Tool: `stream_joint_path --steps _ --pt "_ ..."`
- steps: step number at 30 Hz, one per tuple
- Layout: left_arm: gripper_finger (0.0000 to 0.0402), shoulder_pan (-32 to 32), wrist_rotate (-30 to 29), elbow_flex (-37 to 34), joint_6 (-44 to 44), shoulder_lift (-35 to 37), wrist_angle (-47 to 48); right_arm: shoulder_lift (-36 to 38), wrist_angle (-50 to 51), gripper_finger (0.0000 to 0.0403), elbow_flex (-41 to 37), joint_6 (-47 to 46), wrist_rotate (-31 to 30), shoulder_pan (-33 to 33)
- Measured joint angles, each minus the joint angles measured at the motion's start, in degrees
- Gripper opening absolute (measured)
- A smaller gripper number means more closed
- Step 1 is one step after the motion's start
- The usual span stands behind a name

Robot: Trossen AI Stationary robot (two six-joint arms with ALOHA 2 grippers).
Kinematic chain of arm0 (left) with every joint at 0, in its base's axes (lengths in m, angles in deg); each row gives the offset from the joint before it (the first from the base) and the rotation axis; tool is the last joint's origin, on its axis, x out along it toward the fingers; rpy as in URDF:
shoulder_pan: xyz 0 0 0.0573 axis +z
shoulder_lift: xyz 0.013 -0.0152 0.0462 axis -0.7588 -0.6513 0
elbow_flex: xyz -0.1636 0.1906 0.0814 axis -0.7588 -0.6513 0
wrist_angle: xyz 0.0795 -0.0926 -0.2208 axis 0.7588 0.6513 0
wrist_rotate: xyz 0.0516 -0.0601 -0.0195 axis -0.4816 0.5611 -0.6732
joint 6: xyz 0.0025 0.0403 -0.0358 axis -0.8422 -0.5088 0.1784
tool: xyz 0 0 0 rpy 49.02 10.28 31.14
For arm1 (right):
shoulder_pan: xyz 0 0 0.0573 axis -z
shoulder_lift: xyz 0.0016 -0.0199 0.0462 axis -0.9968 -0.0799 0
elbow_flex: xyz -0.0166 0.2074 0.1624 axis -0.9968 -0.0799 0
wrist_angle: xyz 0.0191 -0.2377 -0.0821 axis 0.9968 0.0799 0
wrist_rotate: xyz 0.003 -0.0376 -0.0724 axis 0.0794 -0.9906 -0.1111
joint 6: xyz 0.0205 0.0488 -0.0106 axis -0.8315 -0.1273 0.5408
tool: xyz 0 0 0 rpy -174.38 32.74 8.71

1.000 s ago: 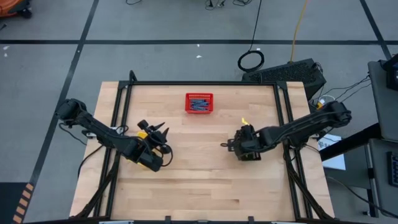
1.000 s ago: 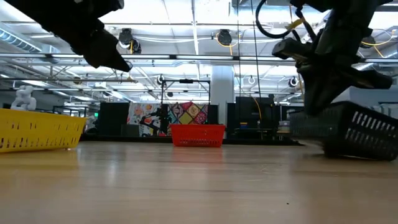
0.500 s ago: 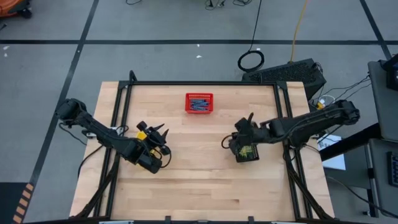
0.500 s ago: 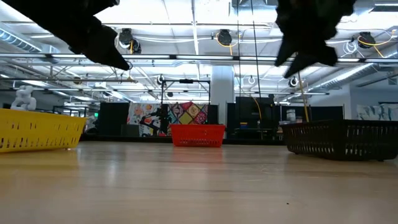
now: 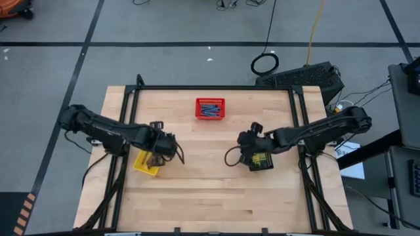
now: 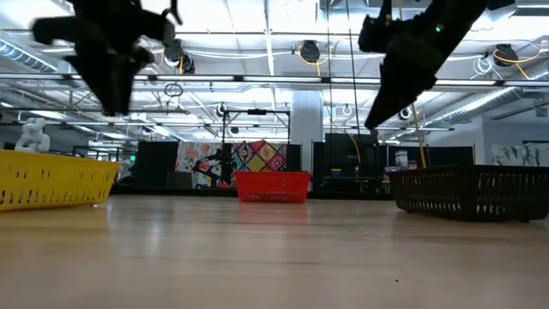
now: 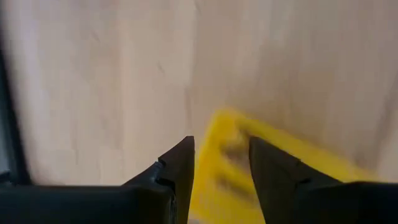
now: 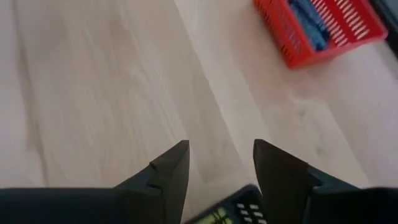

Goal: Sort crayons
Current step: Adjust the yellow basket

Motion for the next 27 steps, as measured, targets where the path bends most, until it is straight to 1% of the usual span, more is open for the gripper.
stream_joint_path --steps 2,3,5,7,10,14,19,23,27 --pt "0.0144 2.3 4.9 0.2 -4.2 0.0 3.0 -0.9 1.8 0.0163 0.0 -0.3 0.0 -0.8" --pt "0.0144 3.2 6.2 0.0 -6.6 0.0 3.2 -1.3 3.0 0.0163 0.0 -0.8 -0.1 -1.3" --pt "0.0144 4.5 7.5 -0.8 -12.2 0.0 3.2 -1.7 5.7 0.0162 -0.2 -2.5 -1.8 -3.1" --pt "0.0144 5.4 8.2 -1.8 -17.5 0.0 2.7 -1.7 7.7 0.0162 -1.2 -4.5 -5.4 -5.6" --pt "0.0144 7.3 9.3 -4.1 -22.0 0.0 1.1 -0.9 8.7 0.0162 -3.8 -8.0 -9.4 -9.5" --pt "0.0144 10.3 9.9 -7.7 -25.4 0.0 -2.3 -0.4 9.5 0.0162 -6.8 -13.9 -11.2 -13.6" --pt "0.0144 13.4 10.8 -11.8 -27.8 0.0 -5.3 -0.3 9.6 0.0162 -7.7 -19.6 -12.2 -16.7" --pt "0.0144 14.3 10.8 -13.2 -29.4 0.0 -5.8 -0.2 8.0 0.0162 -7.7 -21.4 -13.9 -18.4" --pt "0.0132 14.6 10.9 -15.6 -30.9 0.0 -9.1 -0.2 6.3 0.0162 -7.7 -21.4 -14.9 -19.6"
